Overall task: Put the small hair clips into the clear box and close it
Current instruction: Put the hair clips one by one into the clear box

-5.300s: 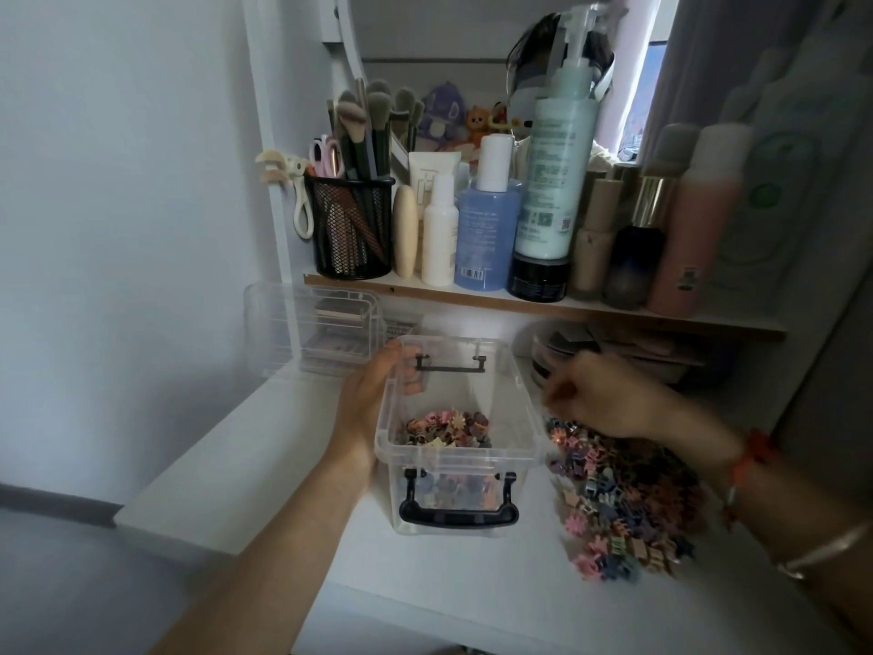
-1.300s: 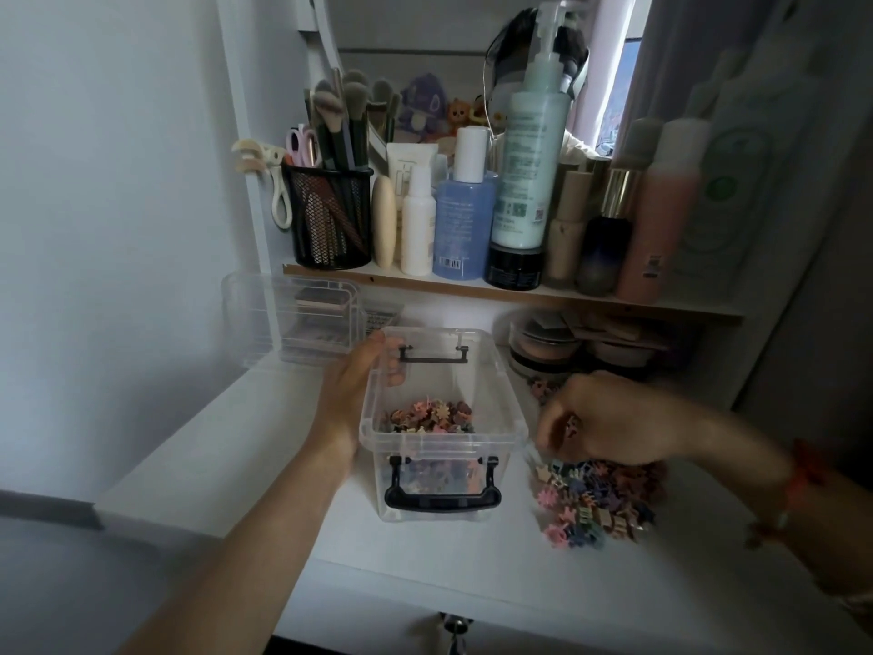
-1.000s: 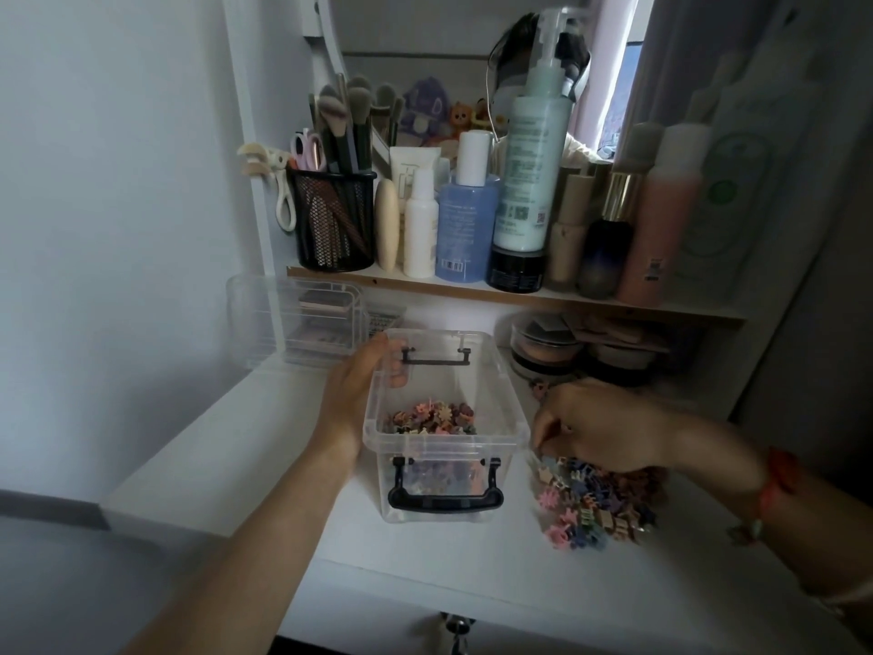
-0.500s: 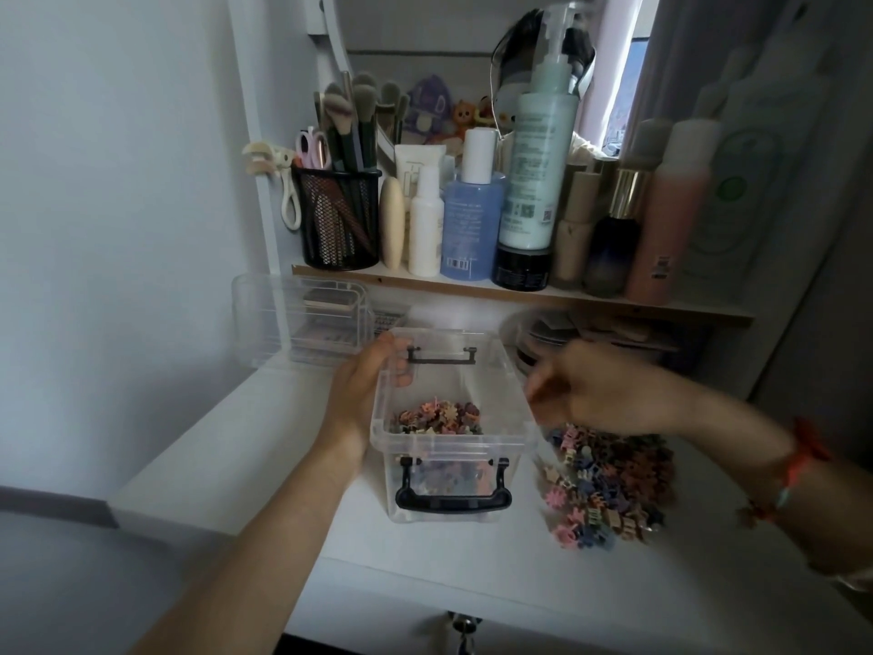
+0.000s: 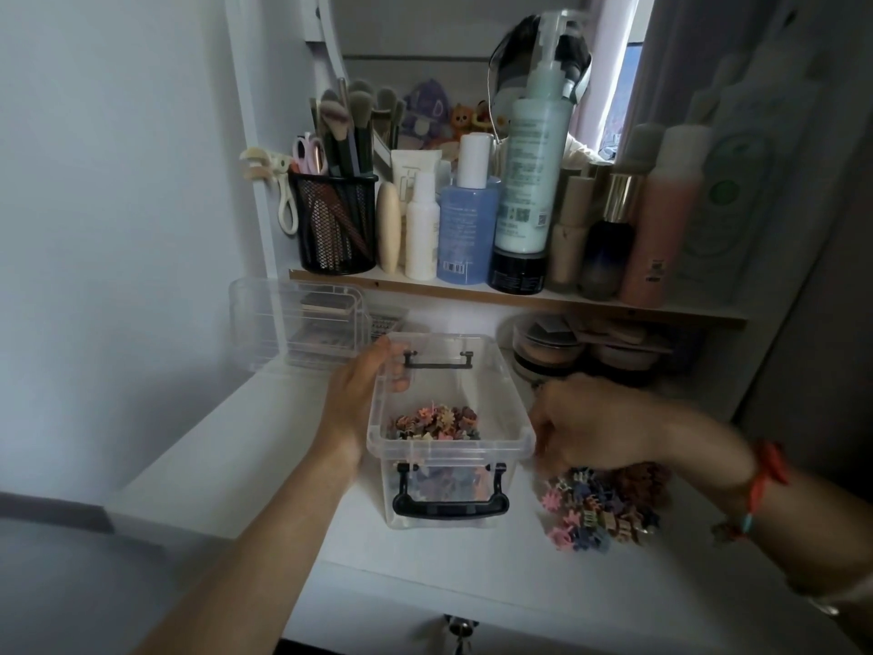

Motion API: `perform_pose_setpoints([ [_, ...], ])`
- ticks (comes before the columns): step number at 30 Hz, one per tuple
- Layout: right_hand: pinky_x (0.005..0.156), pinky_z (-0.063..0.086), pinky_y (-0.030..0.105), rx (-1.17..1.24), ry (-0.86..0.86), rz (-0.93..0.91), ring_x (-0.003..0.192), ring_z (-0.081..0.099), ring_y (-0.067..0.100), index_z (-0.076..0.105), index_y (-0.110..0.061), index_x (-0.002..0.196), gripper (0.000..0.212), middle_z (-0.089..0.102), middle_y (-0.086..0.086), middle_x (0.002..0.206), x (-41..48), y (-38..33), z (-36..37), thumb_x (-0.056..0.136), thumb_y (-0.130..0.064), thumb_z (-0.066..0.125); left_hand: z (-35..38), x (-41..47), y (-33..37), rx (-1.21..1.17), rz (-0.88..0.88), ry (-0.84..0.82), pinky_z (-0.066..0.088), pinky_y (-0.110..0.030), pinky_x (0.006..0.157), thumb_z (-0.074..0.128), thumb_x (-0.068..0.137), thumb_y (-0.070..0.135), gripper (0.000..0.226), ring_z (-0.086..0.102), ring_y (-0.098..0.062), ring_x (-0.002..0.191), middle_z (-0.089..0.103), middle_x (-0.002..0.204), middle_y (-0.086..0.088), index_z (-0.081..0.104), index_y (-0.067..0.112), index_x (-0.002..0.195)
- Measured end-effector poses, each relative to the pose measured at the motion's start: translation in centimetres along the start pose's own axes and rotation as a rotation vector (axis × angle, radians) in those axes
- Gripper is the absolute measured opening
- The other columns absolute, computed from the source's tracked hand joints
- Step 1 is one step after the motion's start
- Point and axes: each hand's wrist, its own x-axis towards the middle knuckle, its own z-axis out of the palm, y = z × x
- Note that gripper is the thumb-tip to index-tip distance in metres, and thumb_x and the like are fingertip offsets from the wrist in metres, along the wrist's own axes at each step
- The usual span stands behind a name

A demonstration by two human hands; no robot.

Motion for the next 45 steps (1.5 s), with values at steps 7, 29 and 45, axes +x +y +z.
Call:
perform_pose_setpoints([
  [7, 0.069, 0.039, 0.012, 0.352, 0.574, 0.024, 0.081, 0.056, 0.004, 0.067, -0.024, 0.087, 0.005, 0.063, -0.009, 0.084, 0.5, -0.1, -2.4, 0.082, -0.022, 0.064, -0.1, 0.2, 0.0, -0.013, -0.016, 0.008, 0.041, -0.038, 0.088, 0.046, 0.093, 0.029, 0.024, 0.059, -0.018, 0.074, 0.063, 0.077, -0.001, 0.064, 0.021, 0.079],
  [29, 0.056, 0.034, -0.005, 0.147, 0.319, -0.020, 0.068, 0.052, -0.007, 0.073, -0.016, 0.090, 0.014, 0.064, -0.011, 0.079, -0.1, 0.8, -1.9, 0.083, -0.014, 0.061, 0.1, -0.7, 0.3, 0.007, 0.003, 0.012, 0.042, -0.036, 0.080, 0.045, 0.093, 0.031, 0.025, 0.059, -0.017, 0.074, 0.062, 0.078, -0.002, 0.064, 0.023, 0.079],
  [45, 0.048, 0.035, 0.001, -0.027, -0.036, -0.041, 0.052, 0.048, -0.005, 0.061, -0.024, 0.064, 0.022, 0.054, -0.014, 0.061, -0.7, -0.3, -0.1, 0.084, -0.016, 0.059, 0.0, -0.9, 0.4, 0.004, 0.007, 0.014, 0.043, -0.033, 0.071, 0.044, 0.093, 0.030, 0.025, 0.058, -0.016, 0.073, 0.062, 0.078, -0.001, 0.064, 0.022, 0.080],
])
